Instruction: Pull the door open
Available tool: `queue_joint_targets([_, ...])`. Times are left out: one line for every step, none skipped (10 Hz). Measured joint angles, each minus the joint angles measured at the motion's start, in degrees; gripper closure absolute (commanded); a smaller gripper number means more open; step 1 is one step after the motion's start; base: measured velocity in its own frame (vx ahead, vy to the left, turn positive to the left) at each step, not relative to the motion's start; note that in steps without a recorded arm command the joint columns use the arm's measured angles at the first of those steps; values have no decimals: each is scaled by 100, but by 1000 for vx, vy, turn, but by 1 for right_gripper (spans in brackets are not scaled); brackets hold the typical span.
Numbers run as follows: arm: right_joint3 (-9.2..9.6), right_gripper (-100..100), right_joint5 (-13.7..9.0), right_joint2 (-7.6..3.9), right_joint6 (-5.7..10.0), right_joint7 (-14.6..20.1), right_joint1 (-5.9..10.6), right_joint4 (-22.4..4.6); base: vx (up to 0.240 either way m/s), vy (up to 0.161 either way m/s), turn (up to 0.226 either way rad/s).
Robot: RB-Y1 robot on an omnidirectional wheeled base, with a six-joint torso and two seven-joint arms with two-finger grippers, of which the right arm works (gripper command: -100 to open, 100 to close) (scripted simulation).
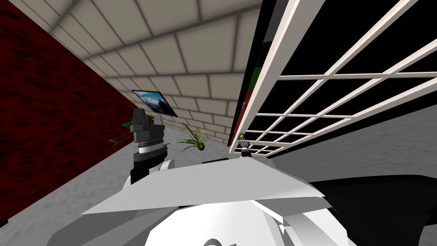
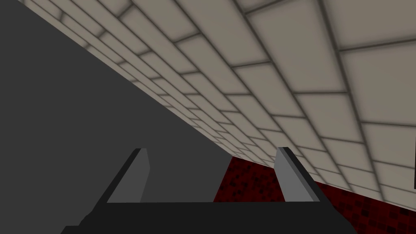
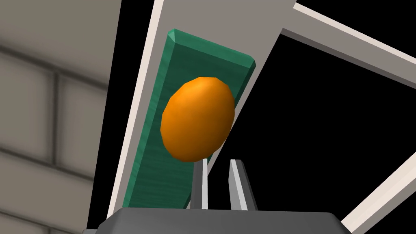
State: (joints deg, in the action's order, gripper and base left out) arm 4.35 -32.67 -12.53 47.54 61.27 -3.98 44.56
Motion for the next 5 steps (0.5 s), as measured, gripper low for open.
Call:
queue_joint_targets([17, -100, 13, -14, 75, 49, 104, -191, -8, -4, 4])
queue_joint_targets([29, -100, 19, -31, 142, 108, 158, -301, -27, -3, 9])
queue_joint_targets([19, -100, -31, -21, 92, 185, 90, -157, -27, -6, 16])
queue_joint_targets([35, -100, -42, 1, 162, 291, 182, -309, -46, 1, 29])
queue_joint_targets([41, -100, -88, 26, 195, 422, 249, -384, -38, 1, 10])
